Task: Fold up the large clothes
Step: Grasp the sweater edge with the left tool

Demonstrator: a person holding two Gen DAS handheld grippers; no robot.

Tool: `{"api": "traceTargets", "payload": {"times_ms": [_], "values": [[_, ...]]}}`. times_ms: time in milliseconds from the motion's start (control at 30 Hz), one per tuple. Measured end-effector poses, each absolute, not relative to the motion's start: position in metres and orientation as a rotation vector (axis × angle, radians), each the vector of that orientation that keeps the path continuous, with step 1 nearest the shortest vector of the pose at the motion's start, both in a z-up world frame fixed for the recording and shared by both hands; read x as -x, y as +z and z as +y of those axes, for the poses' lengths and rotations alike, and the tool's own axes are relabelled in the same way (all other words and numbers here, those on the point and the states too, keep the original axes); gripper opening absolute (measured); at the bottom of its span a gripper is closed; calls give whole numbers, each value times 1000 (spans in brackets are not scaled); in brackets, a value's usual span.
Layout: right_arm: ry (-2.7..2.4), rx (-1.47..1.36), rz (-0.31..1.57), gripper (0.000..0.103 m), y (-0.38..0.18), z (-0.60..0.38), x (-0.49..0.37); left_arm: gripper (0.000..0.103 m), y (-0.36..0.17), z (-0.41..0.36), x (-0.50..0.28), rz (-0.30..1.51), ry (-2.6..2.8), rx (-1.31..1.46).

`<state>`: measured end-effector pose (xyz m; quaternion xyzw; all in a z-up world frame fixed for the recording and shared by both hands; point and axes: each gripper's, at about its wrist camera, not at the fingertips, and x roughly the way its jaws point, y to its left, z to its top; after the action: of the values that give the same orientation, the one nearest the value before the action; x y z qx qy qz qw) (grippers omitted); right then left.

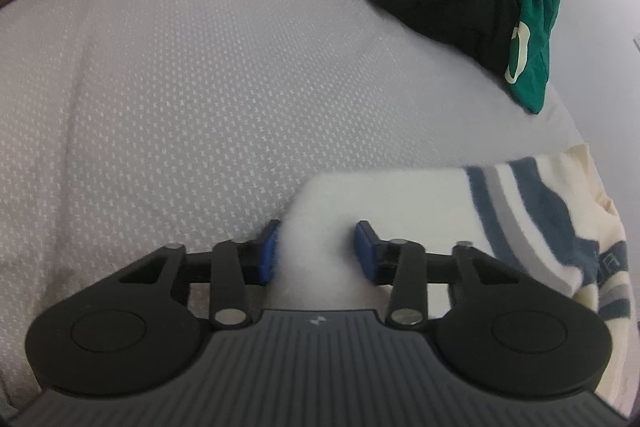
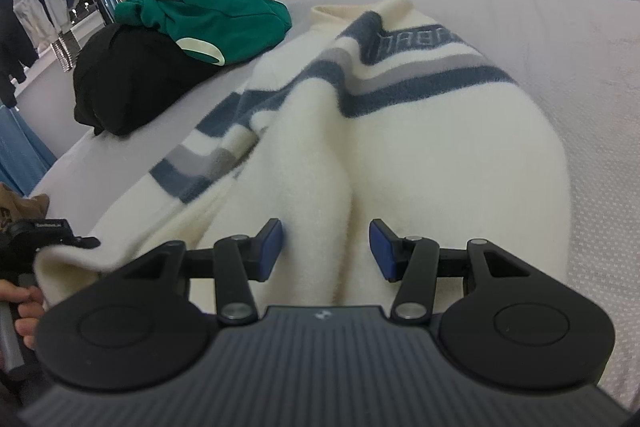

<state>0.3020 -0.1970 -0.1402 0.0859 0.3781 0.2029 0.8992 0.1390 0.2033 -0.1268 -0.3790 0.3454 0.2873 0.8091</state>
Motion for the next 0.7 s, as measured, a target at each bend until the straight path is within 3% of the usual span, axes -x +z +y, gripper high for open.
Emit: {"api": "traceTargets", "payload": {"times_ms": [133, 400, 700], "values": [[411, -152, 777, 51, -142, -195, -302, 21, -129, 211, -146, 734, 606, 858], [393, -183, 742, 51, -137, -207, -308, 17, -96, 257, -172, 710, 618, 815], [406, -228, 707, 51, -139, -211, -327, 16, 30, 324, -262, 565, 694, 420]]}}
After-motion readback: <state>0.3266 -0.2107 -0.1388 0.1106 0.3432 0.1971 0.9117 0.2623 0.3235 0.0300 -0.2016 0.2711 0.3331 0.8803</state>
